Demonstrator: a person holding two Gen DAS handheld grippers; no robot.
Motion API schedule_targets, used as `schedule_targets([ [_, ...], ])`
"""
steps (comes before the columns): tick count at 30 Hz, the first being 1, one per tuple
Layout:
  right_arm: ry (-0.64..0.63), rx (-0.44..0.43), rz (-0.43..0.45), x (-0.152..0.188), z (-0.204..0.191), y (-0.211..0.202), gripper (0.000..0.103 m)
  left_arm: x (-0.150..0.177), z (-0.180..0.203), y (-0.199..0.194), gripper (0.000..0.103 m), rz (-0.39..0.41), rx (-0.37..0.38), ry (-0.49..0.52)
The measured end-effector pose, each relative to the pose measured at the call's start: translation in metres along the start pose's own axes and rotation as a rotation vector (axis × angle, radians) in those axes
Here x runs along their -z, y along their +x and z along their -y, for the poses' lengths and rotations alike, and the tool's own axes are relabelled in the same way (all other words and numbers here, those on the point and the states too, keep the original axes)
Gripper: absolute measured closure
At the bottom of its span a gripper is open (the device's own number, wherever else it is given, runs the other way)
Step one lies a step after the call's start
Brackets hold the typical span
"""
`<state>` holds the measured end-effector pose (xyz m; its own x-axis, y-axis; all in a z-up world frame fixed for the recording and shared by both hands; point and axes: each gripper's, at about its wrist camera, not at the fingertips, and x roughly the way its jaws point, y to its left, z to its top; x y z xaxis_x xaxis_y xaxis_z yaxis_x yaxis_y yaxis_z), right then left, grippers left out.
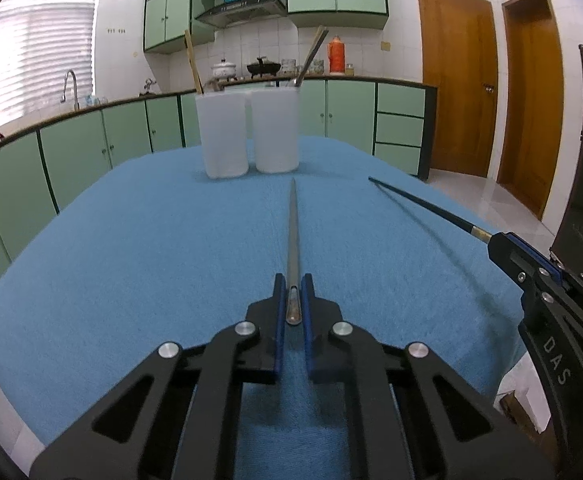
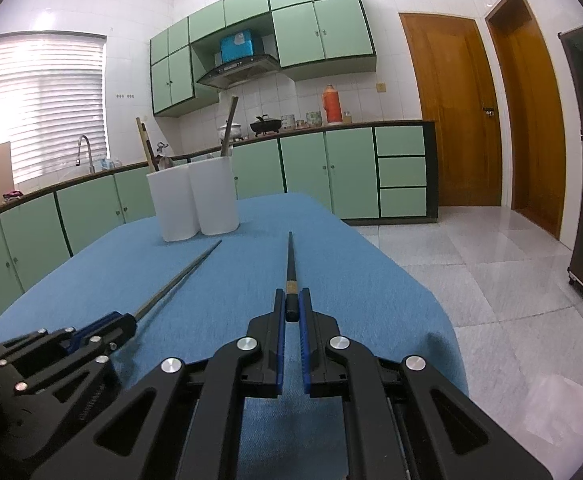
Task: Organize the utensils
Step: 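Close the left tool on the grey chopstick while the right tool holds the black one, then carry both chopsticks up over the white holder and lower them in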
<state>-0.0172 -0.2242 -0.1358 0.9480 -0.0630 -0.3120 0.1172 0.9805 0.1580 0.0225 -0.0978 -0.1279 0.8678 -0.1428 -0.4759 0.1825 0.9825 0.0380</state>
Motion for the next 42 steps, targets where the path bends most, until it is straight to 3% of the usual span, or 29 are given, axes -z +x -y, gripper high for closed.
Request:
schedule_targets([
  [12, -0.055, -0.047, 0.117, -0.052, 0.003, -0.015, 0.097, -0.048, -0.014, -0.042, 0.097, 0.182, -0.021, 0.021],
  [20, -0.077, -0.172, 0.164, -0.121, -0.003, -0.017, 0.097, -0.104, -0.030, -0.065, 0.097, 0.283, 0.014, 0.026],
  [31, -0.094, -0.314, 0.076, -0.198, -0.025, 0.009, 0.097, -0.168, -0.049, -0.069, 0.097, 0.276, 0.087, 0.028],
  [42, -0.122, -0.379, 0.089, -0.247, -0.059, 0.031, 0.097, -0.213, -0.070, -0.057, 0.097, 0.310, 0.084, -0.002],
])
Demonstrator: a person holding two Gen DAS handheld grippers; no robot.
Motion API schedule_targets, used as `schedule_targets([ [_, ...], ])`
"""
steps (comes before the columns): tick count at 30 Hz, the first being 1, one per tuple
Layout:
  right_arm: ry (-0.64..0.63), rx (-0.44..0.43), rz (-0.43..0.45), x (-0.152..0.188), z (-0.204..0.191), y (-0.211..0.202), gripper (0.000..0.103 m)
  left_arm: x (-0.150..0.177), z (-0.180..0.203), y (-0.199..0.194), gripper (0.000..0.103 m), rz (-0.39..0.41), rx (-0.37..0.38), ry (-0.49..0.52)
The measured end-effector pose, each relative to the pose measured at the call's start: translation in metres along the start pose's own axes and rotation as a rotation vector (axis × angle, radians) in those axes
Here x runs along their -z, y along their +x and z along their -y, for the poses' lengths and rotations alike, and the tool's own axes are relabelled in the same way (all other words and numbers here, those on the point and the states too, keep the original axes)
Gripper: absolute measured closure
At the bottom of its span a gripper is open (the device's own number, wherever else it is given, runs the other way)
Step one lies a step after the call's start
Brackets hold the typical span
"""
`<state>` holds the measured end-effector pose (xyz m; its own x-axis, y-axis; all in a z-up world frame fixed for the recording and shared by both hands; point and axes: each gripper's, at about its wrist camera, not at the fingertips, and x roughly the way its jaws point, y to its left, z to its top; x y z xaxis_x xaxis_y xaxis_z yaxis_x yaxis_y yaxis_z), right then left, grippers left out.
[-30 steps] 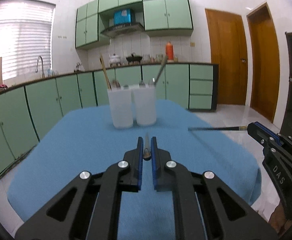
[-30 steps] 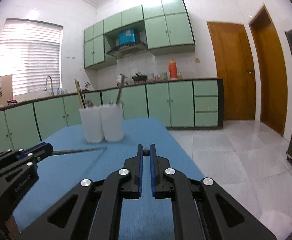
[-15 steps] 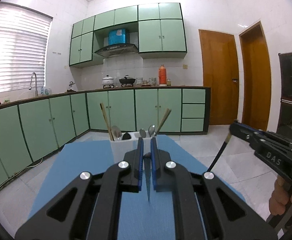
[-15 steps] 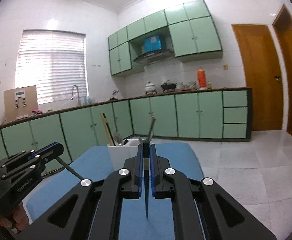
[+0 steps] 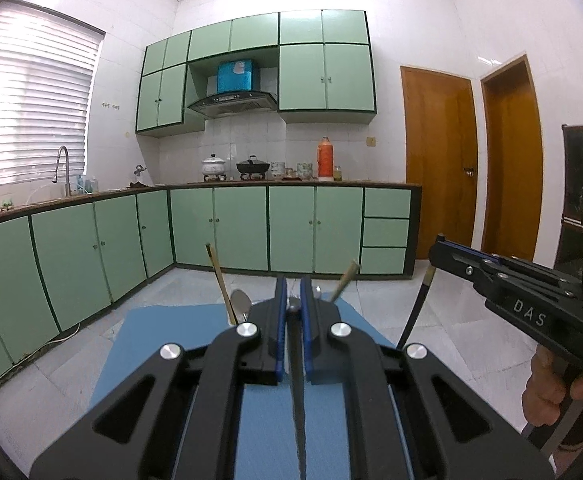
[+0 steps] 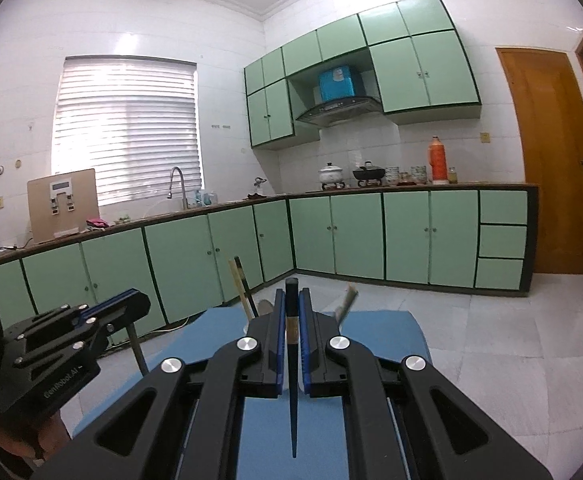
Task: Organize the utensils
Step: 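Carry both chopsticks up over the white holder and lower them in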
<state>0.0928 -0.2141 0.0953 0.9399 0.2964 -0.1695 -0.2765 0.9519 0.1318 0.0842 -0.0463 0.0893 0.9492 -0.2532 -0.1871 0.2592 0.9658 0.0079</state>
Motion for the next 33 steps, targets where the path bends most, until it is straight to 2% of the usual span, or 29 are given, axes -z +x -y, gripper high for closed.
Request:
schedule_targets([
  [10, -0.012, -0.033, 0.013, -0.050, -0.002, 0.036, 0.097, -0.047, -0.015, 0.039, 0.097, 0.076, -0.017, -0.002],
  [23, -0.002, 0.002, 0.011, -0.092, 0.010, 0.102, 0.097, -0.114, -0.027, 0.111, 0.097, 0.173, -0.035, -0.011],
  [28, -0.011, 0.021, -0.005, -0.100, 0.013, 0.134, 0.097, -0.125, -0.036, 0.139, 0.097, 0.190, -0.056, -0.015],
  [33, -0.004, 0.032, -0.041, -0.092, 0.019, 0.165, 0.097, -0.116, -0.047, 0.172, 0.097, 0.175, -0.069, -0.031],
])
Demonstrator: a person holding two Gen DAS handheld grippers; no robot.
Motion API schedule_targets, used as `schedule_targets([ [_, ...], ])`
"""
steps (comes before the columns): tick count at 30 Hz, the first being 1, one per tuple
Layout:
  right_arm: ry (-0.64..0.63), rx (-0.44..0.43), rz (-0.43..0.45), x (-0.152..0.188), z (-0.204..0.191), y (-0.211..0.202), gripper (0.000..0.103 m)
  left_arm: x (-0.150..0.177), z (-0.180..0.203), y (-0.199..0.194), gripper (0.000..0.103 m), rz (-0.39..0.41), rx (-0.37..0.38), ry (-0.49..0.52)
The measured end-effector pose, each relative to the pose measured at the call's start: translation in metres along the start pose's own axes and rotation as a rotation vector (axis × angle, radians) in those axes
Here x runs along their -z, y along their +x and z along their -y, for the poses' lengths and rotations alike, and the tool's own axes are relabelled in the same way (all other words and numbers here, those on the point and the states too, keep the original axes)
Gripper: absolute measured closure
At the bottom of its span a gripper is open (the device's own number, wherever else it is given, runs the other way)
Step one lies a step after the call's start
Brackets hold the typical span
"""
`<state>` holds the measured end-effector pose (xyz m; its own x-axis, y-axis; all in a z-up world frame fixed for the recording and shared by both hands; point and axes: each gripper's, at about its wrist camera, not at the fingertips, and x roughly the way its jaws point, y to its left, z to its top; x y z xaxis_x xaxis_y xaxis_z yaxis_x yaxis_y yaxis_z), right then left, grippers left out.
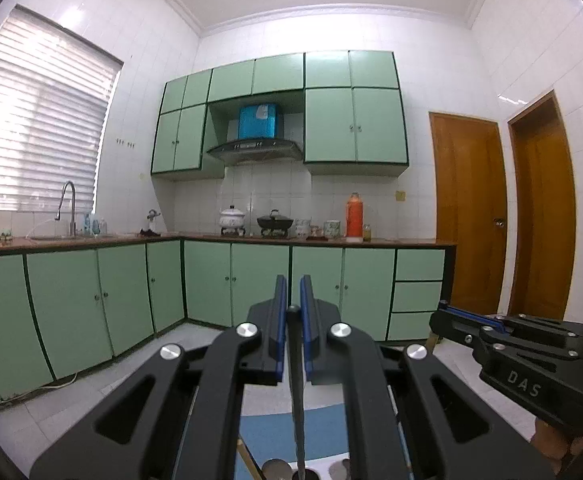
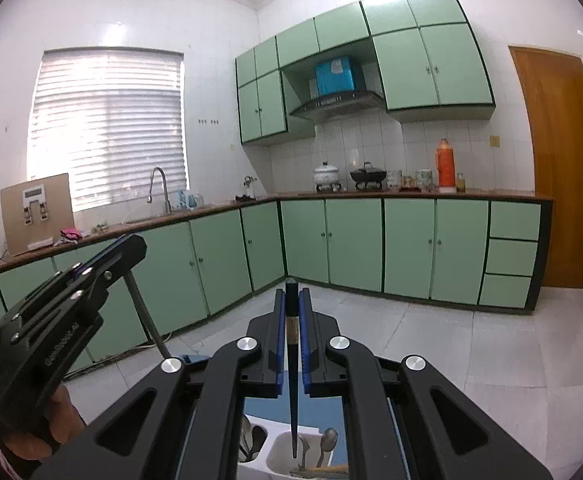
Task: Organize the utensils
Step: 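Carry both chopsticks up over the white holder and lower them in, then open both tools to release the chopsticks into the holder and lift away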
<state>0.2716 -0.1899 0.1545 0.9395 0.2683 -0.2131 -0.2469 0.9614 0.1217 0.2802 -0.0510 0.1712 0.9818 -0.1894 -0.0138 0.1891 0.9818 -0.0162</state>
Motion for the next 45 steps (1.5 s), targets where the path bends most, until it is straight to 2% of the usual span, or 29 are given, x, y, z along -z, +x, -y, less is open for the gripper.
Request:
schedule_targets([
  [8, -0.001, 0.002, -0.063, 0.023, 0.001, 0.030, 0.096, 0.041, -0.010, 0.039, 0.097, -0.093, -0.008, 0.002],
  [21, 0.005, 0.007, -0.147, 0.061, 0.002, 0.055, 0.096, 0.083, -0.033, 0.053, 0.097, -0.178, -0.012, -0.013],
  [31, 0.019, 0.025, -0.179, 0.078, 0.004, 0.062, 0.096, 0.104, -0.041, 0.056, 0.097, -0.227, -0.018, -0.029],
  [41, 0.032, 0.034, -0.183, 0.079, 0.008, 0.056, 0.096, 0.104, -0.045, 0.043, 0.096, -0.222, -0.031, -0.036],
  [43, 0.031, 0.039, -0.180, 0.079, 0.008, 0.053, 0.094, 0.102, -0.046, 0.039, 0.089, -0.218, -0.031, -0.039],
  [45, 0.033, 0.045, -0.176, 0.079, 0.010, 0.049, 0.093, 0.100, -0.047, 0.034, 0.087, -0.212, -0.031, -0.041],
])
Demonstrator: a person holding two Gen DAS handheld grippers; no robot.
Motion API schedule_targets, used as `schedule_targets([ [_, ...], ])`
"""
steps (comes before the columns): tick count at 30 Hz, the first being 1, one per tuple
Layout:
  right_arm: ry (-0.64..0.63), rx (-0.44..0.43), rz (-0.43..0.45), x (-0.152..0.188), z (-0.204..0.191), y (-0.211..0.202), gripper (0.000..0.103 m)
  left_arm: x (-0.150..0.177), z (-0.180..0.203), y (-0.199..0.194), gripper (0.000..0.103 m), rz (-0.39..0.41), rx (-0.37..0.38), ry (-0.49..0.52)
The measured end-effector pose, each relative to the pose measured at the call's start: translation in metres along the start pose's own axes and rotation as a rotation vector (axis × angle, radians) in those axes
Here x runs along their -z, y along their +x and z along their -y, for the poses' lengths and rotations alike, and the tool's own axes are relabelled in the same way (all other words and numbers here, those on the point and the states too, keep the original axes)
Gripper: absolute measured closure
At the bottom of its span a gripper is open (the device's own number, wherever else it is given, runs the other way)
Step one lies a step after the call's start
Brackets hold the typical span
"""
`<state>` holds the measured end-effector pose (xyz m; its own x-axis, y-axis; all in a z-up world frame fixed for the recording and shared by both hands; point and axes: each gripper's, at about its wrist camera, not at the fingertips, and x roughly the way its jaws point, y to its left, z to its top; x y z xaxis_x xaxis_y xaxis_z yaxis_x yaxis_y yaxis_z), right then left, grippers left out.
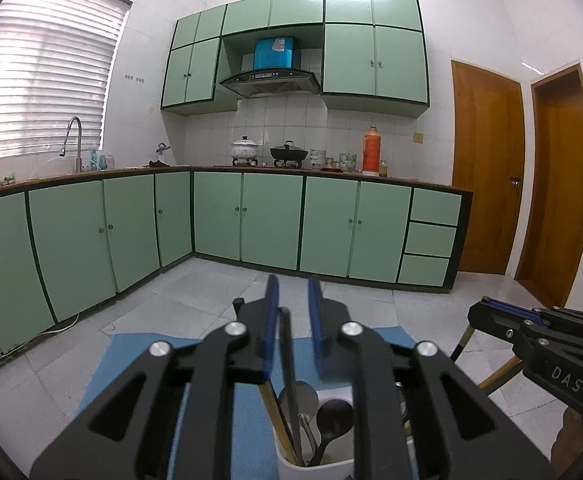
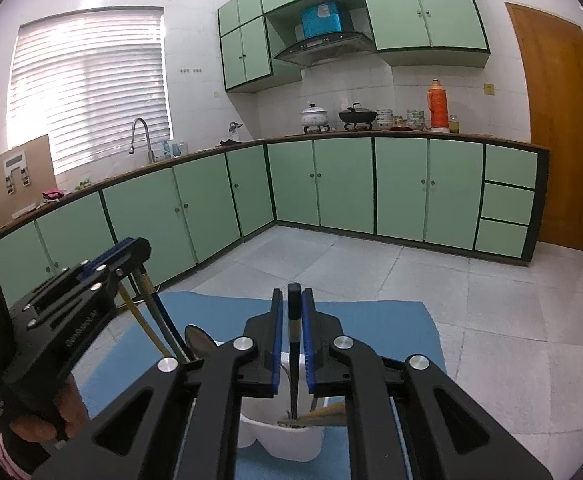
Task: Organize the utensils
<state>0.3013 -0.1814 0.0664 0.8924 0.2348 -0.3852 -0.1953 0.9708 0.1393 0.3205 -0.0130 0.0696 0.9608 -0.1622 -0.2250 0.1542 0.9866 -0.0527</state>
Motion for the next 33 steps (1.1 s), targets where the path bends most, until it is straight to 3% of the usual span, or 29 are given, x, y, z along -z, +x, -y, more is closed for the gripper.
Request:
schedule_targets([
  [4, 0.008, 0.007, 0.019, 0.001, 0.005, -0.012, 0.086, -0.001, -0.001, -0.013, 0.074, 0.014, 0.001, -0.003],
  [22, 0.043, 0.035, 0.132, 0.023, 0.024, -0.093, 0.050, 0.007, -0.005, -0.087, 0.037, 0.047, -0.010, -0.040],
  [30, 0.038, 0.080, 0.138, 0.057, 0.028, -0.126, 0.018, 0.031, -0.011, -0.125, 0.015, 0.007, -0.035, -0.063],
  [33, 0.041, 0.093, 0.134, 0.073, 0.029, -0.139, 0.011, 0.044, -0.014, -0.139, 0.012, -0.013, -0.047, -0.063],
])
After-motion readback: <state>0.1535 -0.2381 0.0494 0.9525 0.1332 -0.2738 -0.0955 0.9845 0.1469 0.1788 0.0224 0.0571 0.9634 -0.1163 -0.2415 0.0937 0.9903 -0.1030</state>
